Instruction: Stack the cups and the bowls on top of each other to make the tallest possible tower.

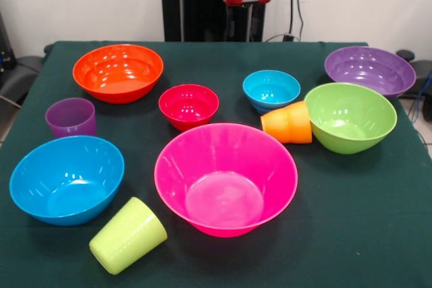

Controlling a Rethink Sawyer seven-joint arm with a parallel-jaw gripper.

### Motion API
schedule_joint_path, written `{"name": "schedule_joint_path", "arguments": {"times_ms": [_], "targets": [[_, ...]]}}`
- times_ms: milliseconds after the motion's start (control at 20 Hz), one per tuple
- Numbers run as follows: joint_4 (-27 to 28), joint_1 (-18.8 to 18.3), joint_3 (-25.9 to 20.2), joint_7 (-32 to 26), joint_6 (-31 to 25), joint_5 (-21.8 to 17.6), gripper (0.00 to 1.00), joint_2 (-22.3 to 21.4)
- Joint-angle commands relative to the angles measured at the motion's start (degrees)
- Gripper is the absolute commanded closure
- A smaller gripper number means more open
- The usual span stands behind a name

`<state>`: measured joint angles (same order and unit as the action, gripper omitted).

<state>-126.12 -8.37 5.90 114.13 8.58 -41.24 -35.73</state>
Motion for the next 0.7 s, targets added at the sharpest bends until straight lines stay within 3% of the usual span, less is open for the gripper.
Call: {"name": "schedule_joint_path", "arguments": {"times_ms": [50,450,700], "targets": [[0.55,1.42,-3.14,6.13,-3.51,2.63,0.00,0.78],[2.26,-0.20,-3.61,5.77,-1.75,1.44,0.00,3.64],[1.34,0.72,-3.59,6.03,-3.25,2.57,0.00,1.62]]}}
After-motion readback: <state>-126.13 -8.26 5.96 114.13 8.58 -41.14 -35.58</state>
